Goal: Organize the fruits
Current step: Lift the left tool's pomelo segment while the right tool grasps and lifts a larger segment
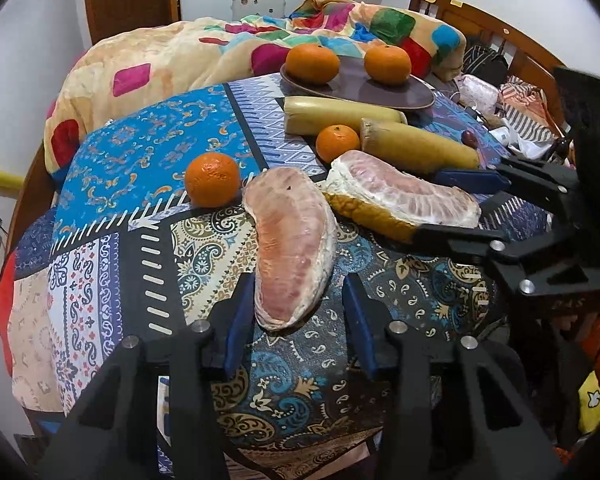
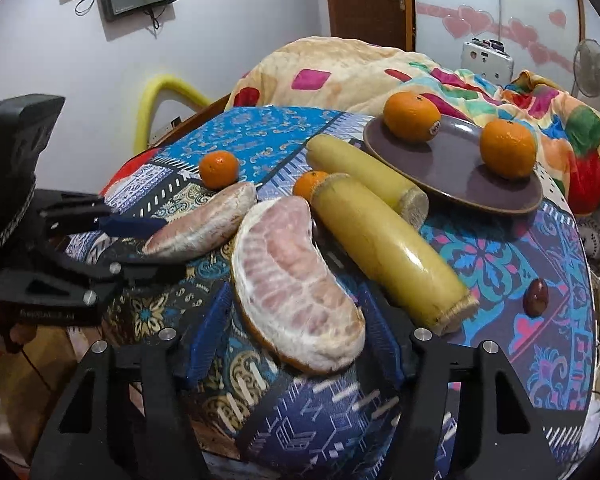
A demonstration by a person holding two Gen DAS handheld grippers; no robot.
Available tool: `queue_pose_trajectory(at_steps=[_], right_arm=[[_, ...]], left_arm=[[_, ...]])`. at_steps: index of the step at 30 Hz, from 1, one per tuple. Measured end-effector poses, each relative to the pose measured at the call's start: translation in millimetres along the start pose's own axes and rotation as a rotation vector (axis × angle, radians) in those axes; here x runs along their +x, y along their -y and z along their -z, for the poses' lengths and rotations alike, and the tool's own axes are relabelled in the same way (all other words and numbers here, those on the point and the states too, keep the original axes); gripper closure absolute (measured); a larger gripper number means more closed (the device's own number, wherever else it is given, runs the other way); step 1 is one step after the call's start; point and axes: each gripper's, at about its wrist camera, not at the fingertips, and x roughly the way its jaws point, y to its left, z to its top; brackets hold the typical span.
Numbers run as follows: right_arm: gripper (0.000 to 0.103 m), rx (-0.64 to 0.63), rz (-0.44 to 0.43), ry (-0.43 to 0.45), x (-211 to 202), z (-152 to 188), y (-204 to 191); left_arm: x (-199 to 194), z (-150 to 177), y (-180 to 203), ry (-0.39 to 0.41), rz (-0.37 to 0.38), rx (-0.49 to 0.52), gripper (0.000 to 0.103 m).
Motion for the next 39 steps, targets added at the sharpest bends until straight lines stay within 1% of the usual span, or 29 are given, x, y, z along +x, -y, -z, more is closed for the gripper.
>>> queue_pose_trajectory(at_steps=[3,7,9,14,15,17,23,25,30,34,35,37,39], right_arm=[[0.039,-0.019,-0.007,-0.021,10.0,-5.6,-2.2],[0.038,-0.082,0.026,-0.030,19.9,-6.9,-13.4],[0.041,-0.102,0.045,-0.022,20.5,-6.5,-16.3],[0.047,-0.103,0.041,0.008,15.8,-2.9,-14.2],[0.047,-0.100,0.045,0.014,13.9,-1.5,-14.9],[0.054,-0.094,0.035,0.024,10.3,-1.1,-16.3],[0.056,-0.074,0.018,0.056,-7.8,-0.1,-15.3],[0.056,-0.071,0.037,0.079,-15.7,-1.1,-14.1],[0.056,-0.025,0.067,0.140,-37.3,-7.3,0.1],[0.056,0.007,0.126,0.169,-48.2,-9.4,16.0],[0.056,0.013,0.133,0.171,-49.0,-9.5,19.2],[0.056,0.029,0.153,0.177,-52.4,-7.3,27.4],[0.056,0.040,0.176,0.180,-54.4,-5.1,33.8]], left_arm=[[0.9,-0.6,-1.4,0.003,0.011,-0.014,0.058],[2.8,-1.5,0.3,0.008,0.001,-0.008,0.058],[3.3,-2.1,0.1,0.010,0.000,-0.009,0.058],[3.9,-3.3,-3.0,0.013,0.013,-0.025,0.058],[4.3,-4.0,-3.1,0.013,0.013,-0.026,0.058],[5.1,-5.0,-3.0,0.011,0.012,-0.027,0.057],[10.5,-12.3,-0.2,0.005,0.009,-0.031,0.051],[13.5,-15.9,0.5,0.003,0.013,-0.034,0.049],[20.6,-25.0,-1.7,0.004,0.009,-0.053,0.048],[26.1,-31.4,-2.7,0.014,0.003,-0.075,0.048],[27.1,-32.3,-1.7,0.019,-0.010,-0.074,0.050],[27.9,-33.7,0.4,0.029,-0.038,-0.066,0.058],[27.4,-34.2,-0.7,0.031,-0.035,-0.076,0.059]])
